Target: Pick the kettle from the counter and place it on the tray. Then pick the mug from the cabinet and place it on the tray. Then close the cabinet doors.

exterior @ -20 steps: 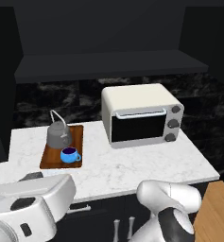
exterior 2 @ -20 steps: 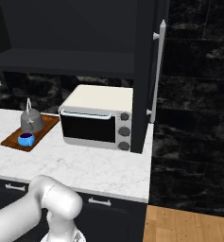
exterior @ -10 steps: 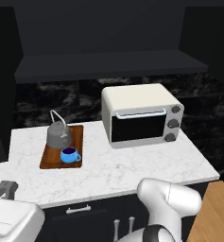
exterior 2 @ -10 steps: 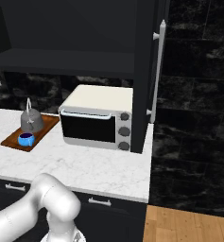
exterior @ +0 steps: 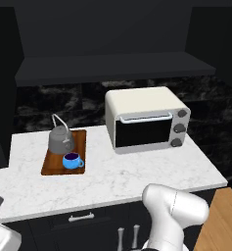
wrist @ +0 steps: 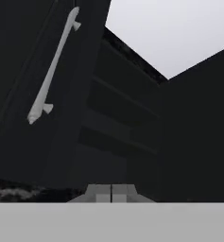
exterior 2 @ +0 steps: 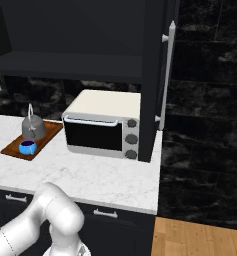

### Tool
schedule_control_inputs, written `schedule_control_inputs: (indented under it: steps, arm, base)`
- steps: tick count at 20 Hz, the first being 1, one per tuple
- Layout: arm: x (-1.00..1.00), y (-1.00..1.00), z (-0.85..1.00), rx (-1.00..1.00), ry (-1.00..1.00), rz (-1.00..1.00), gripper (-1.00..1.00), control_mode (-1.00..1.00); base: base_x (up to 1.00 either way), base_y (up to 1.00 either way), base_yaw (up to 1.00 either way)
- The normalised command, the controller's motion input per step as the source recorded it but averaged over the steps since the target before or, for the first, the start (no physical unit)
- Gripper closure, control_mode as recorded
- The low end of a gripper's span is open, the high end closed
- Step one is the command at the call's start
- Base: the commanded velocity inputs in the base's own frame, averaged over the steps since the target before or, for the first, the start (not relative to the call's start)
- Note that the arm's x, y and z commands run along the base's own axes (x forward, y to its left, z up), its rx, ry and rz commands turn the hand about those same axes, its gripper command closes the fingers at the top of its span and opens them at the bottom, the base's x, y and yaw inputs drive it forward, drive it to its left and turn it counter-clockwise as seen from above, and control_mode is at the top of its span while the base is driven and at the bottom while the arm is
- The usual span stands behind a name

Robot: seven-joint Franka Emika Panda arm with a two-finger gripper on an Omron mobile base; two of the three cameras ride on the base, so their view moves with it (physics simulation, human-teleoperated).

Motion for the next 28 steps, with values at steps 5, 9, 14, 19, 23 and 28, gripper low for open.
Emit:
schedule_control_inputs:
  steps: [5, 9, 14, 19, 23, 28]
  arm:
    - [0.18, 0.24, -0.23, -0.07, -0.19, -0.09, 1.0, -1.0]
    - [0.17, 0.43, 0.0, -0.03, -0.05, -0.08, 1.0, -1.0]
    - [0.27, 0.57, 0.18, 0.0, 0.03, -0.02, 1.0, -1.0]
    - [0.48, 0.57, 0.0, 0.0, 0.07, 0.0, 1.0, -1.0]
    - [0.42, 0.24, 0.0, 0.03, 0.01, -0.01, 1.0, -1.0]
    - [0.34, 0.0, 0.0, 0.12, 0.0, -0.04, 1.0, -1.0]
  base:
    - [0.0, 0.0, 0.0]
    - [0.0, 0.0, 0.0]
    - [0.0, 0.0, 0.0]
    - [0.0, 0.0, 0.0]
    - [0.0, 0.0, 0.0]
    - [0.0, 0.0, 0.0]
